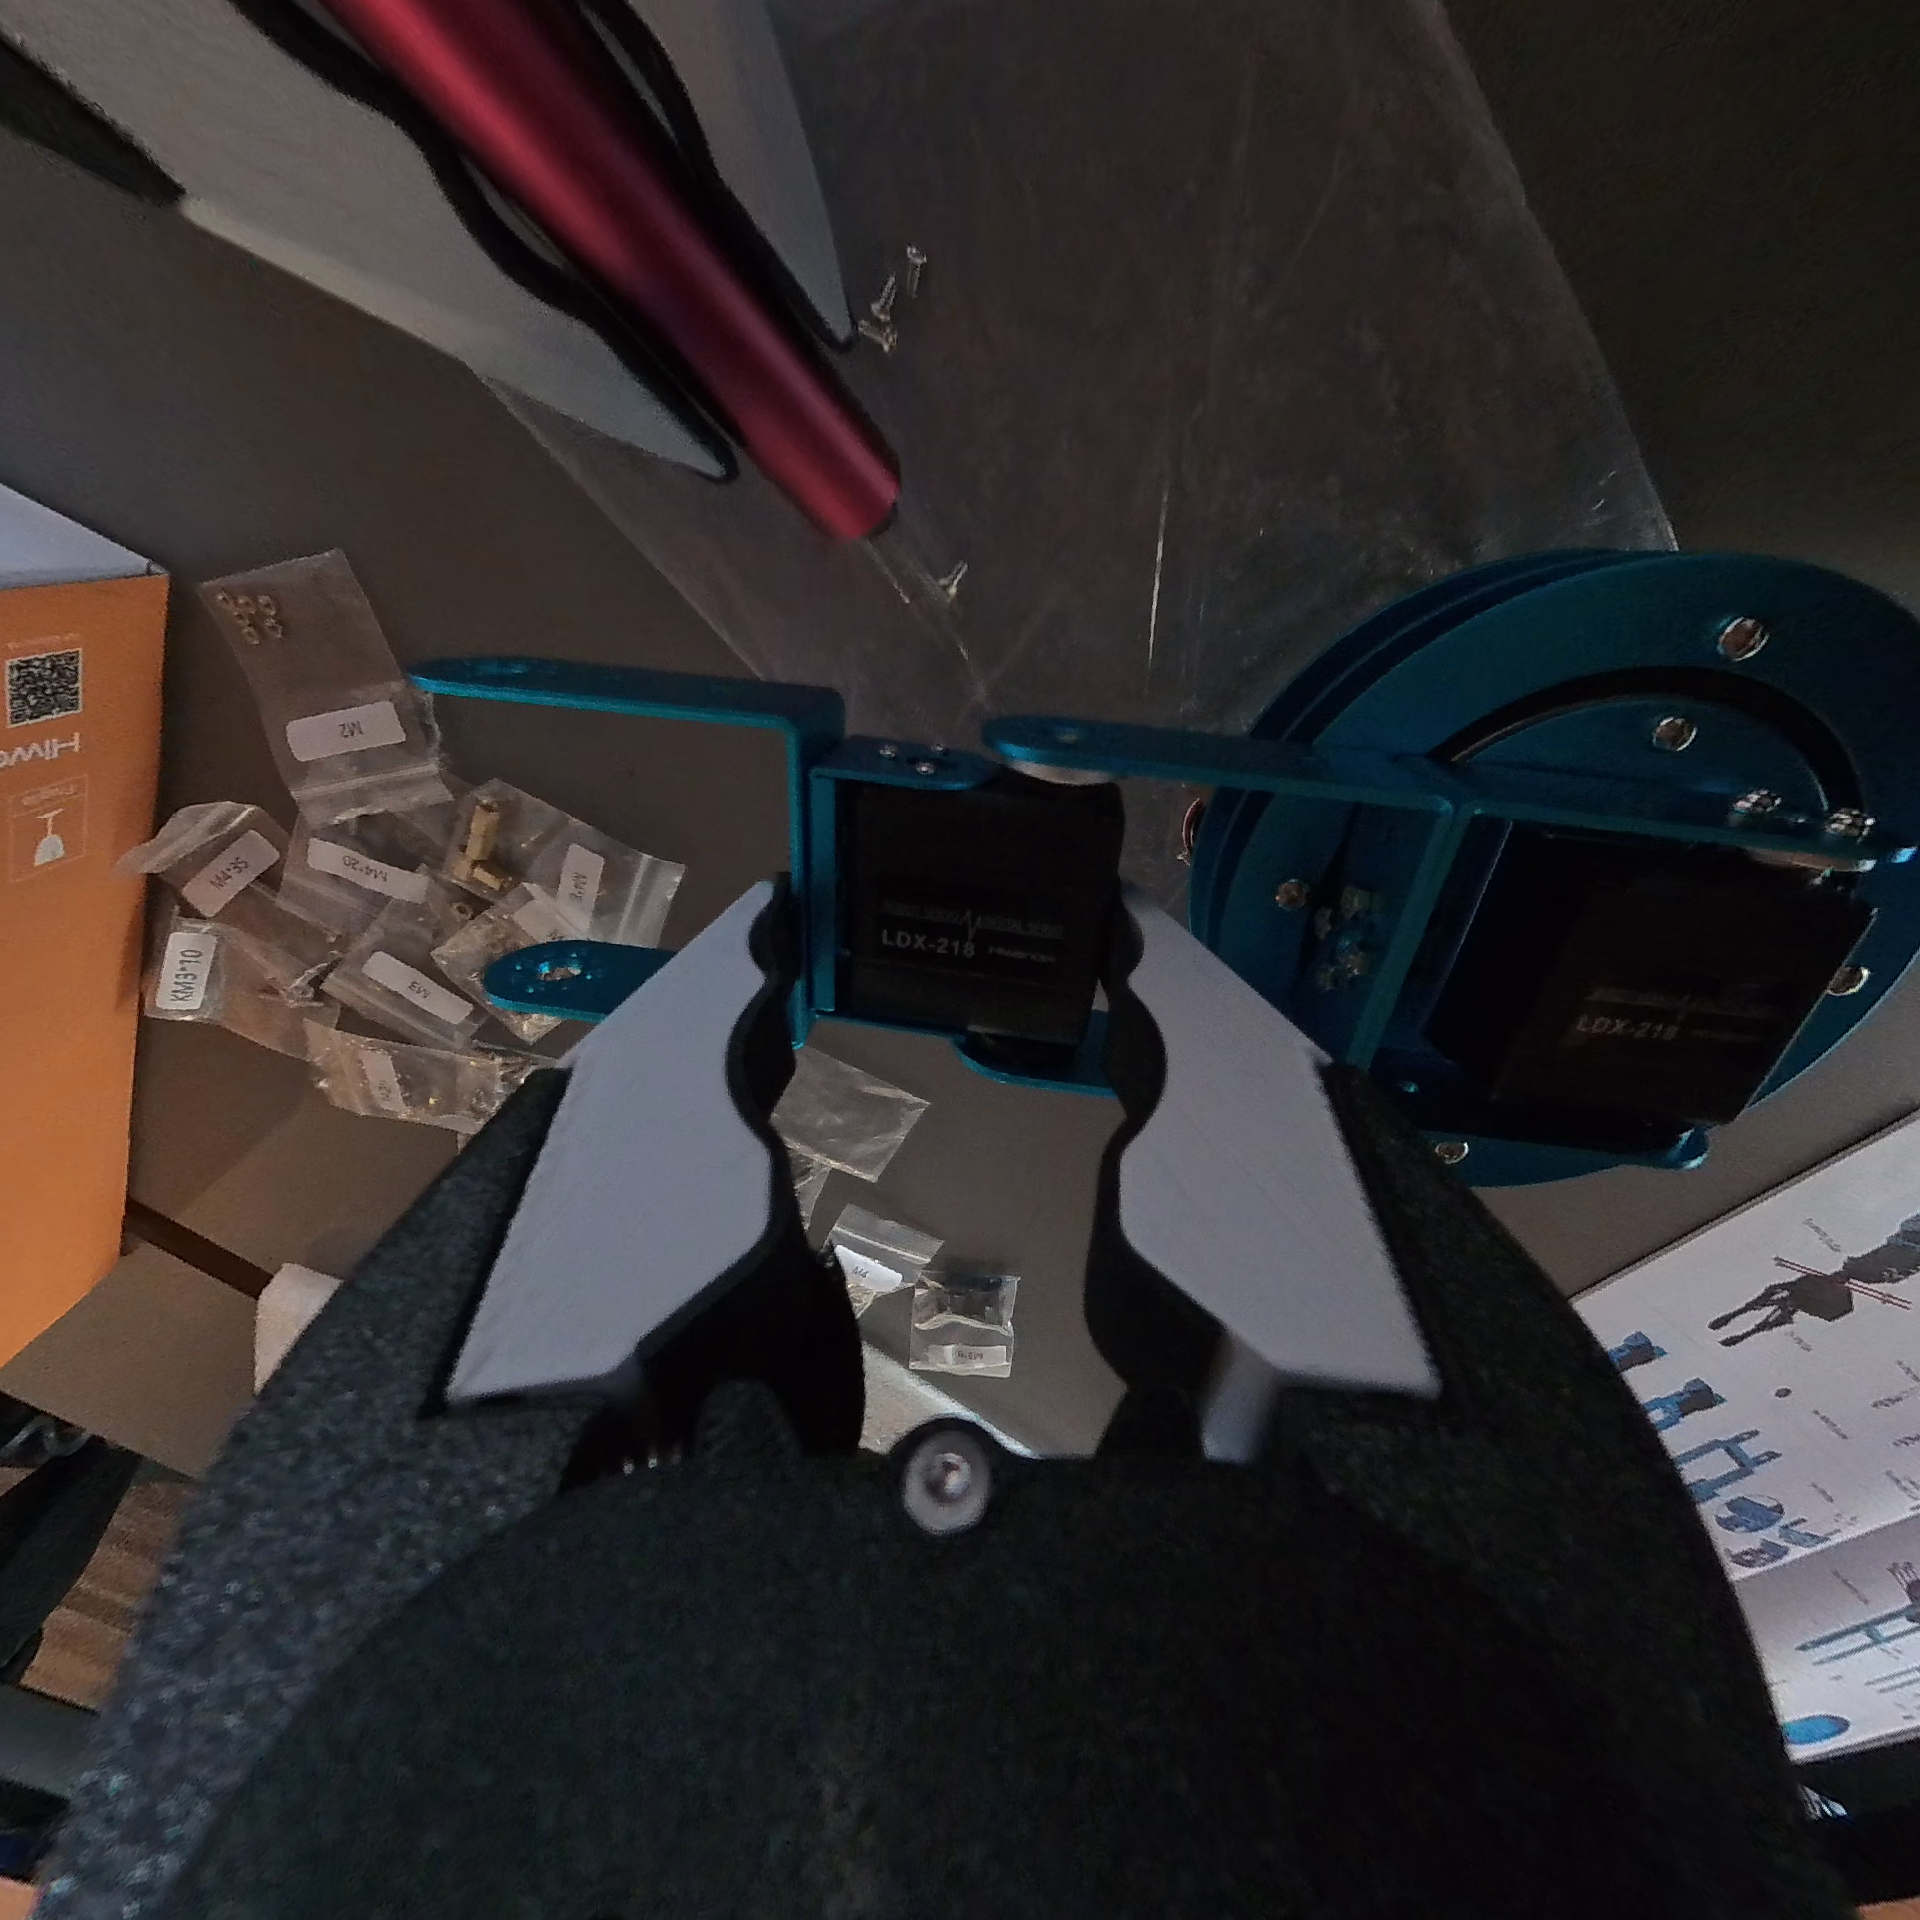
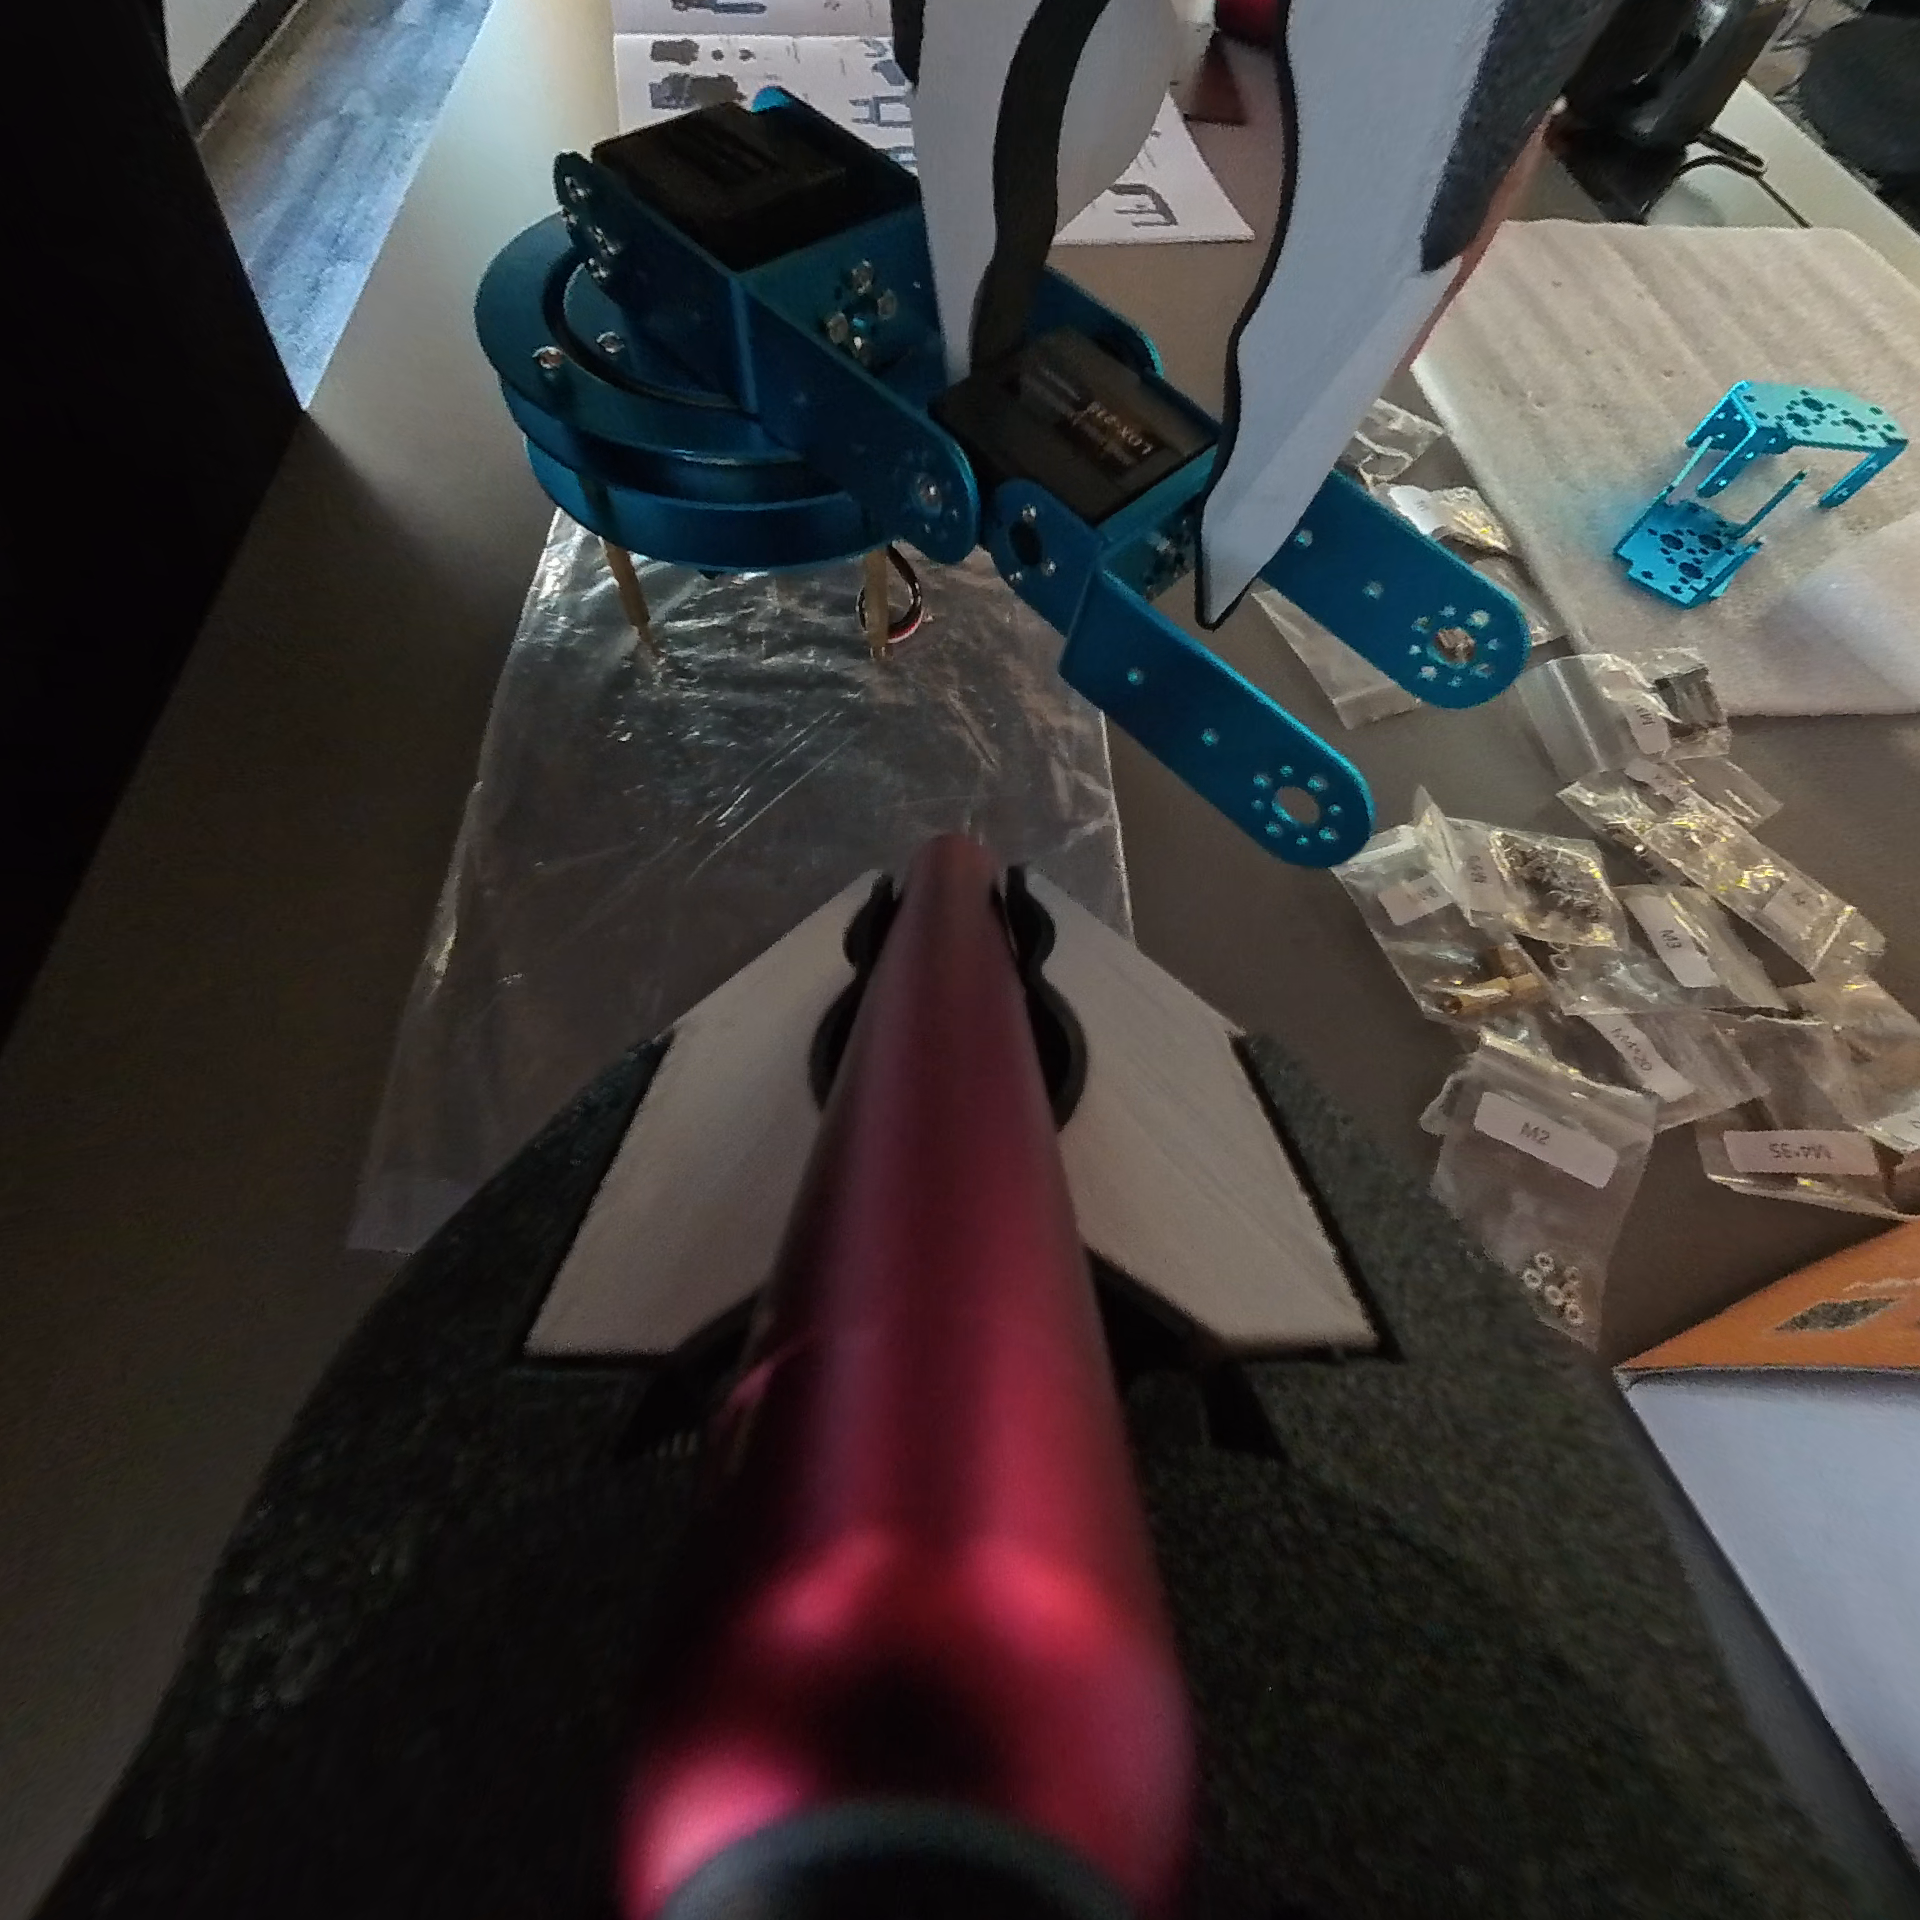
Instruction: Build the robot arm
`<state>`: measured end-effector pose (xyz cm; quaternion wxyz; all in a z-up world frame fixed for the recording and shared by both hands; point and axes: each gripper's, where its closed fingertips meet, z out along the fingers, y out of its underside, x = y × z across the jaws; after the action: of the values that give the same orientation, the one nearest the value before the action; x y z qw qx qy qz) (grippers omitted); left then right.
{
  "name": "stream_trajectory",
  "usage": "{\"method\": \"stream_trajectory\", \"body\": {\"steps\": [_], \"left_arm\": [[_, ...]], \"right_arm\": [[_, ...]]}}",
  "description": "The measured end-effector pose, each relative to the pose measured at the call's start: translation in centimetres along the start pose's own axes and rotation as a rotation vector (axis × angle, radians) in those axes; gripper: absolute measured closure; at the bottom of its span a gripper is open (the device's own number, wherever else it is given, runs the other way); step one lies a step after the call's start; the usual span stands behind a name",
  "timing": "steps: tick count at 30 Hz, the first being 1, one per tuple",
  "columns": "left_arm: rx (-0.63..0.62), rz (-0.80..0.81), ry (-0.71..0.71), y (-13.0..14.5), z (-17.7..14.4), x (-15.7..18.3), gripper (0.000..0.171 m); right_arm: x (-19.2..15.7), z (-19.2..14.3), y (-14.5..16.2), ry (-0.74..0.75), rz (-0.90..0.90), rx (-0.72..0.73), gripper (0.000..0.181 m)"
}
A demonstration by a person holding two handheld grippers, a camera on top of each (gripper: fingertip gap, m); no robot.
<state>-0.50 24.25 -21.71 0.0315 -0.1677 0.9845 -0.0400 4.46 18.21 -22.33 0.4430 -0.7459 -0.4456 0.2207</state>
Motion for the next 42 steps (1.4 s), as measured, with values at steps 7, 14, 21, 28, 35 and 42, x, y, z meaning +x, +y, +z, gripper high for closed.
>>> {"method": "stream_trajectory", "body": {"steps": [7,14,21,28,35,42], "left_arm": [[-0.004,0.002,0.000,0.0,0.0,0.0,0.114],[-0.005,0.003,0.003,0.0,0.0,0.1,0.114],[-0.008,0.006,0.004,0.0,0.0,0.1,0.114],[-0.007,0.003,0.004,0.0,0.0,0.1,0.115],[-0.011,0.003,0.008,0.1,0.0,0.2,0.115],[-0.012,0.008,0.008,0.0,0.0,0.2,0.114]], "right_arm": [[-0.1,-1.0,0.0,-0.037,0.035,0.024,0.160],[-0.5,-1.6,1.1,-0.054,0.003,-0.013,0.159],[-0.6,-2.6,1.2,-0.066,0.023,0.012,0.160],[-1.2,-3.2,1.7,-0.107,0.016,-0.015,0.160],[-1.7,-3.1,1.8,-0.138,0.020,-0.023,0.160],[-2.0,-3.1,1.7,-0.171,0.047,-0.003,0.160]]}}
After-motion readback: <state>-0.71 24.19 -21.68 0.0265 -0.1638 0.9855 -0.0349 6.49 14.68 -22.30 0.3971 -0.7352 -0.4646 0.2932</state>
